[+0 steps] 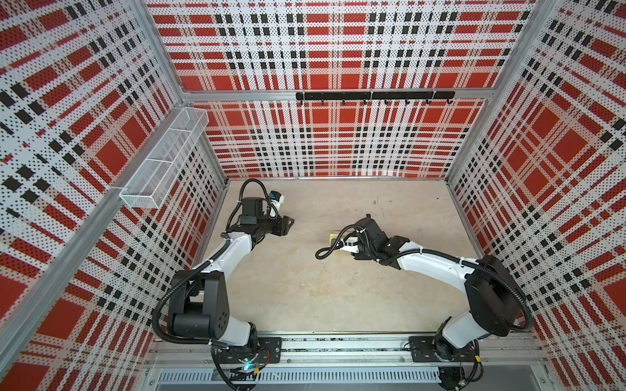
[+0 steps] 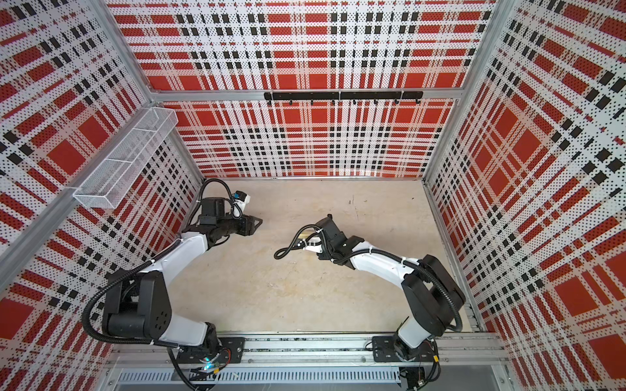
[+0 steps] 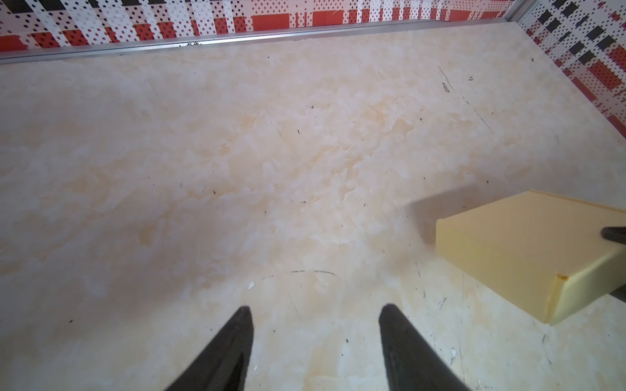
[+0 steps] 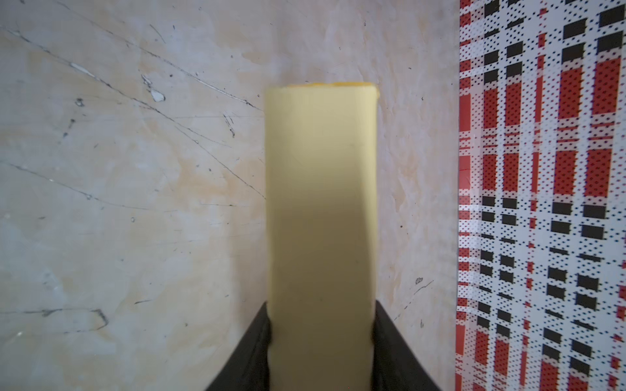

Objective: Fold the paper box

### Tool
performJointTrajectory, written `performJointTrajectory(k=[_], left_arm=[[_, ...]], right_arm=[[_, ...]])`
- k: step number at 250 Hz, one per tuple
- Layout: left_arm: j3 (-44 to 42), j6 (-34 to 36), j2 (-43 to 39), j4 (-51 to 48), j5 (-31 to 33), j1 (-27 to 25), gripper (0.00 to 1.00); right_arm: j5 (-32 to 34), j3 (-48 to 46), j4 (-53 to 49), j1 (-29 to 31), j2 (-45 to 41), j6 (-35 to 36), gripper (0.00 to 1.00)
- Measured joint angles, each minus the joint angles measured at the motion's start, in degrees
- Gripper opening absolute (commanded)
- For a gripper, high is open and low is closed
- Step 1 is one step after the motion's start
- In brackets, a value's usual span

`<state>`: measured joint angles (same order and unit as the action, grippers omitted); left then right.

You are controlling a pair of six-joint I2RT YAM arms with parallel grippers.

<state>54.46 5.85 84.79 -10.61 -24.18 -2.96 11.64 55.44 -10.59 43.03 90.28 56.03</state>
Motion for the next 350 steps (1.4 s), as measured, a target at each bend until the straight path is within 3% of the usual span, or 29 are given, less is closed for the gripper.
performJointTrajectory(k=[81,204,256,279,350], left_arm=[[-0.33,0.17,0.0,0.33,0.02,0.0,0.63],[-0.33,0.66,0.0,0.35,0.04,0.0,0.64],[-0.7,0.68,0.0,0.76,0.0,0.0,0.64],[-0.81,0.68,0.0,0.79,-0.02,0.0,0.63],[-0.87,0.68,0.0,0.94,-0.02,0.0,0.64]], right_arm=[[-0.04,-5.38,12.33,0.0,0.68,7.43,0.31],[-1.03,-8.61,22.64,0.2,5.73,8.31,0.37],[-0.96,-8.61,25.4,0.39,7.34,8.48,0.51],[-1.29,-8.76,23.96,0.39,8.2,8.22,0.65],[-2.21,-9.03,19.87,0.79,9.44,8.96,0.85]])
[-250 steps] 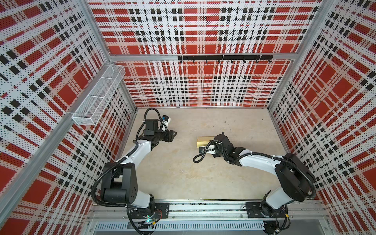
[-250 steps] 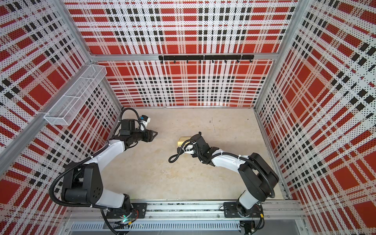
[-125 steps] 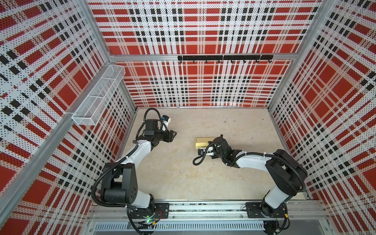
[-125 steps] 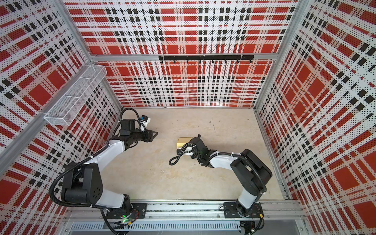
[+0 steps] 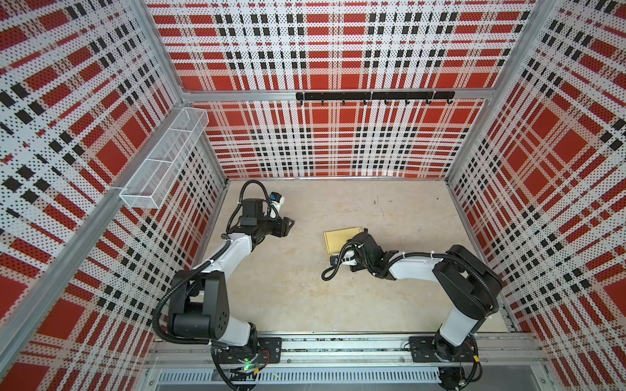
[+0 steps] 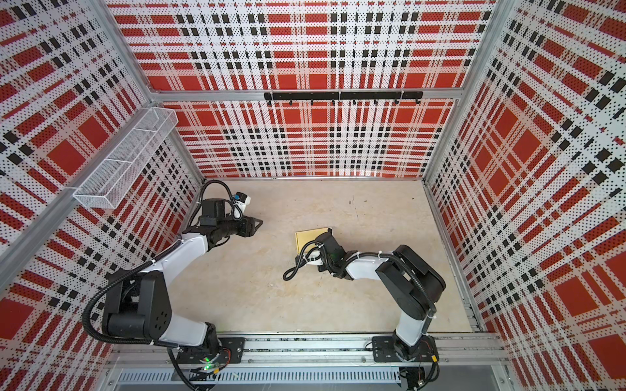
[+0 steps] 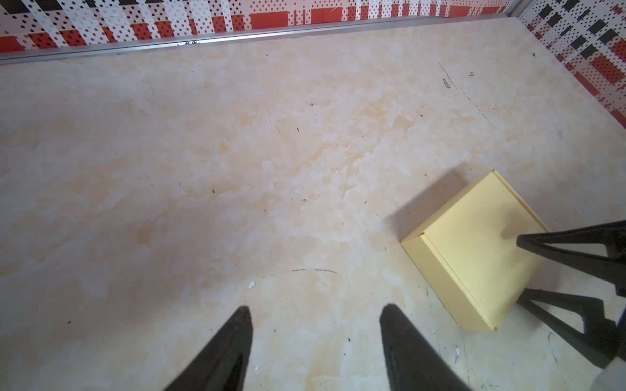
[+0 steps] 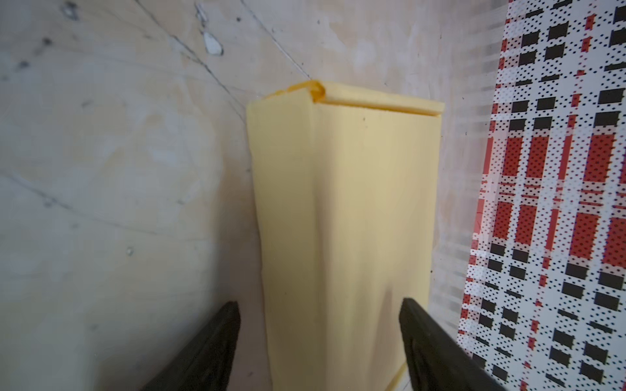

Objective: Fold the paper box

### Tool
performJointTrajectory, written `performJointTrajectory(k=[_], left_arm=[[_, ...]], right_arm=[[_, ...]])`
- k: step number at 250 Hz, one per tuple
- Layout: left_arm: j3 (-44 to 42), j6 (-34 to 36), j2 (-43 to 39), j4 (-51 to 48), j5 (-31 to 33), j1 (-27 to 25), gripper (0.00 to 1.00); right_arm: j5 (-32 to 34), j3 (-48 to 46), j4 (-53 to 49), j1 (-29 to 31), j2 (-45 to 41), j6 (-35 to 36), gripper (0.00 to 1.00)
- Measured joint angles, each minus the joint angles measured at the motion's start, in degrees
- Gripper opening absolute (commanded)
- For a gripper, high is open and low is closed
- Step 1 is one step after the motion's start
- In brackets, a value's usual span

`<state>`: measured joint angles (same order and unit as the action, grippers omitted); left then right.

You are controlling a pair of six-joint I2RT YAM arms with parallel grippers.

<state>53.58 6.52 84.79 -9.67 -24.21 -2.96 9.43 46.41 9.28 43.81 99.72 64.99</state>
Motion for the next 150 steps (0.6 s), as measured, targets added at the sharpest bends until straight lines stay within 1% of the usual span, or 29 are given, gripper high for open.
performJointTrajectory(k=[22,76,112,150], left_arm=[[0.0,0.02,0.0,0.07,0.0,0.0,0.64],[-0.15,0.2,0.0,0.22,0.0,0.02,0.64],[-0.31,0.33,0.0,0.24,0.0,0.04,0.64],[-0.31,0.42,0.0,0.24,0.0,0.04,0.64]], right_arm=[[-0.24,0.26,-0.09,0.0,0.0,-0.15,0.87],[-1.46,1.84,-2.91,0.02,0.0,-1.81,0.88],[-0.39,3.72,-3.48,0.11,0.61,-2.64,0.88],[1.05,6.97,-1.86,0.11,3.76,-3.3,0.88]])
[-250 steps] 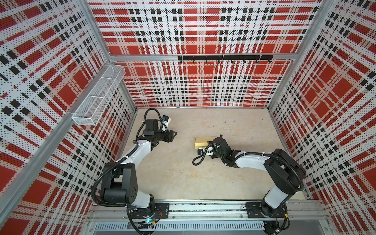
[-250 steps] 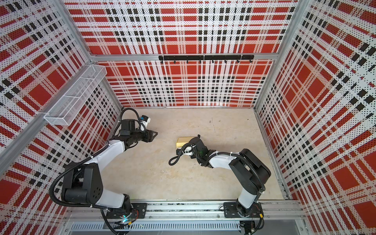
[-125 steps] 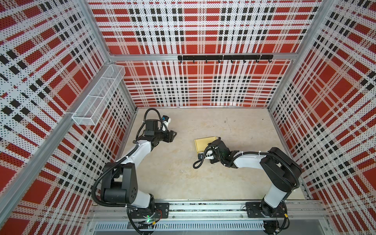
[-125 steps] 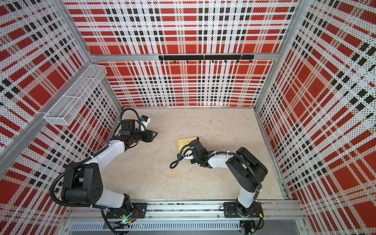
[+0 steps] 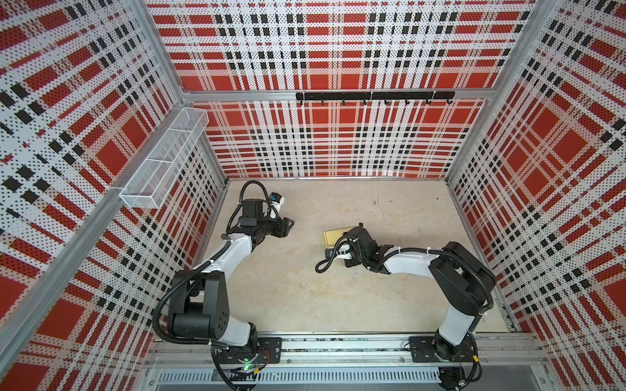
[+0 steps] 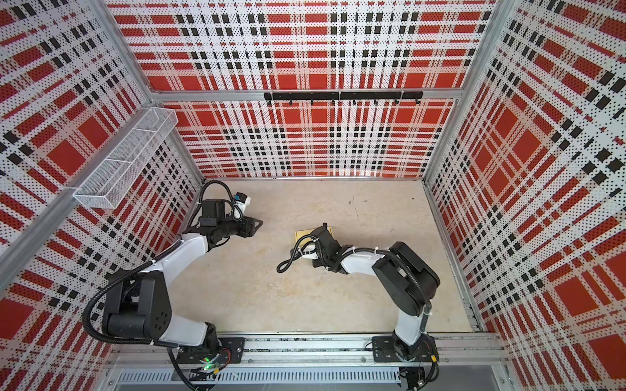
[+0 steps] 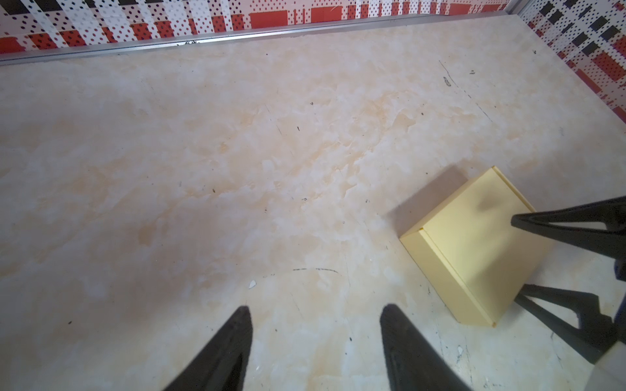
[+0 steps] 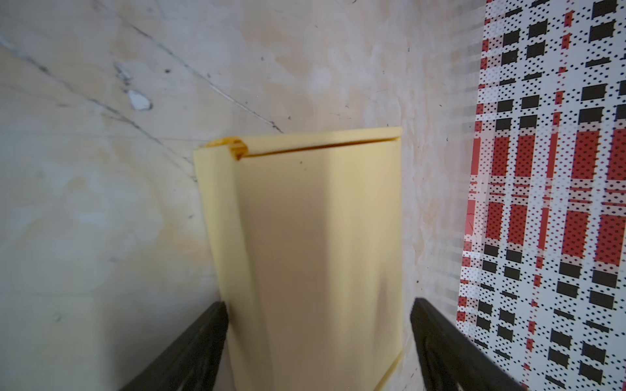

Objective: Fold the paper box

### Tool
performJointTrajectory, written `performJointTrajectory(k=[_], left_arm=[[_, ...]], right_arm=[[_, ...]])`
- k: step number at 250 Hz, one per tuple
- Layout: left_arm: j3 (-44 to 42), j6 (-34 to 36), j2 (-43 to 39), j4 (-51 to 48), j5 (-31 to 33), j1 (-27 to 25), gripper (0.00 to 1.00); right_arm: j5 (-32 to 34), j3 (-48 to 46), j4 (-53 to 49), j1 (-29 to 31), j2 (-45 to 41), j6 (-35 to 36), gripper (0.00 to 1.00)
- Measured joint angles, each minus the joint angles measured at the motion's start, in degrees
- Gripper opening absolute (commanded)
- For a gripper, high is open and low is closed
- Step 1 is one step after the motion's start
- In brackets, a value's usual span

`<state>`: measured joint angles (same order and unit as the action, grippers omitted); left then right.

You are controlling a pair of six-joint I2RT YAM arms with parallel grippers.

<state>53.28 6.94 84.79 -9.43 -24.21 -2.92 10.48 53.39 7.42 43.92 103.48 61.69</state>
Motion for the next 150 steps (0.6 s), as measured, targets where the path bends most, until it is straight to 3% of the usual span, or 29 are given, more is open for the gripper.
performJointTrajectory(k=[150], left_arm=[[0.0,0.81,0.0,0.0,0.02,0.0,0.65]], right_arm=[[1.2,7.26,1.42,0.17,5.38,-2.1,0.89]])
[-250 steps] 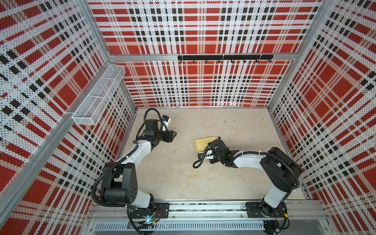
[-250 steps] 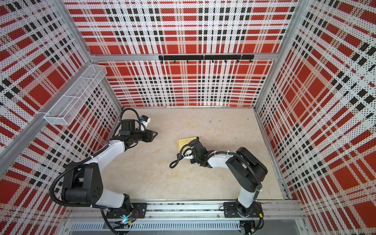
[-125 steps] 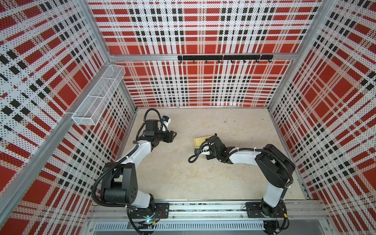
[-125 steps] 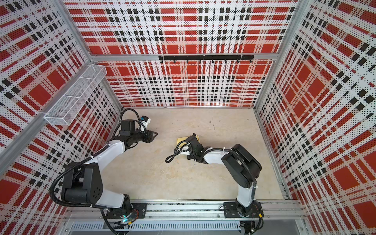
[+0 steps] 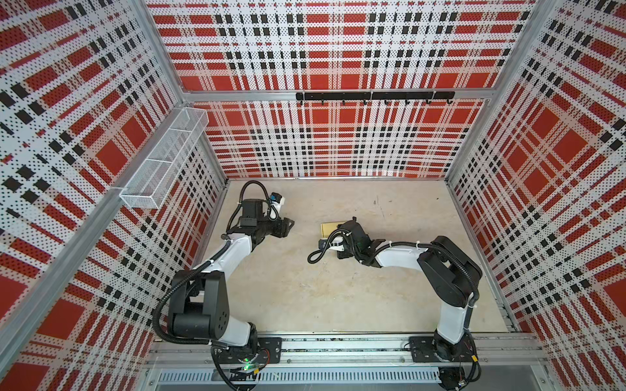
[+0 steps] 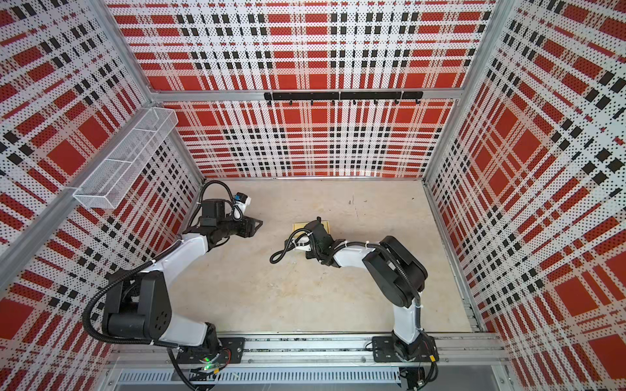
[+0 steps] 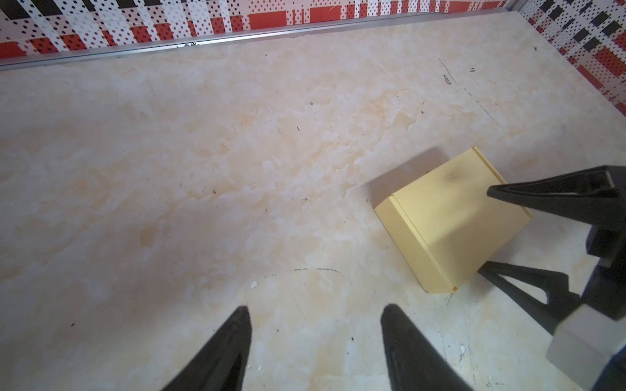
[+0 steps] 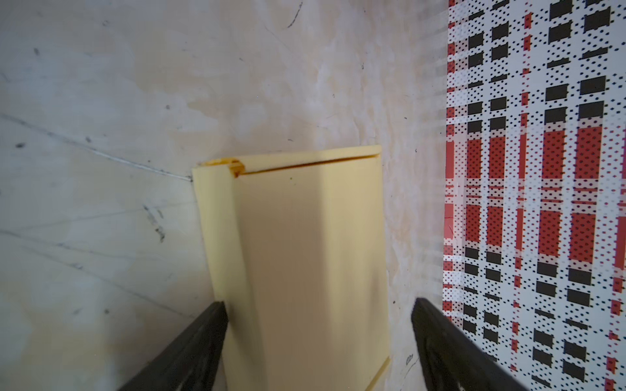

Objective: Fold the paper box

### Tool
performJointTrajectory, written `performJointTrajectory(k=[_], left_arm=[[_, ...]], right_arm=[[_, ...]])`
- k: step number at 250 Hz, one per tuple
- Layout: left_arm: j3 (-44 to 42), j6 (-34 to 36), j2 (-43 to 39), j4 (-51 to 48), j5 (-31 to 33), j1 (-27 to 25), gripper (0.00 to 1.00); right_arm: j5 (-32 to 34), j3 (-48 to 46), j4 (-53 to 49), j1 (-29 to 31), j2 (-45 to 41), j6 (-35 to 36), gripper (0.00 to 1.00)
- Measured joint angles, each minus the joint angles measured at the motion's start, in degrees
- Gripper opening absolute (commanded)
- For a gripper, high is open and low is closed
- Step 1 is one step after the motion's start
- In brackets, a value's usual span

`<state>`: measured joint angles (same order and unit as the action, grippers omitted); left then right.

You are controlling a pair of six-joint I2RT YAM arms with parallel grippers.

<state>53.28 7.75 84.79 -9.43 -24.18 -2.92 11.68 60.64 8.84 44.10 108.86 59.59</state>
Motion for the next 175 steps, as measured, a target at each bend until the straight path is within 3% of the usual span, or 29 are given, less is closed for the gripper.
performJointTrajectory(k=[25,46,101,137,175], left_arm=[[-0.02,0.04,-0.11,0.0,0.0,0.02,0.65],[-0.11,0.07,-0.46,0.0,-0.02,0.02,0.72],[-0.63,0.37,-2.51,0.02,0.0,0.39,0.78],[-0.94,0.33,-3.76,0.22,0.0,1.03,0.82],[-1.2,0.33,-3.85,0.66,0.35,1.79,0.87]], right_arm=[[0.2,1.4,-0.02,0.17,1.03,-0.5,0.89],[0.33,2.23,-0.09,0.2,1.44,-1.05,0.89],[0.28,2.12,-0.07,0.2,0.87,-2.71,0.91],[0.63,-2.38,1.11,0.2,-4.07,-5.27,1.0],[5.38,-7.93,7.23,0.2,-9.42,-7.98,1.0]])
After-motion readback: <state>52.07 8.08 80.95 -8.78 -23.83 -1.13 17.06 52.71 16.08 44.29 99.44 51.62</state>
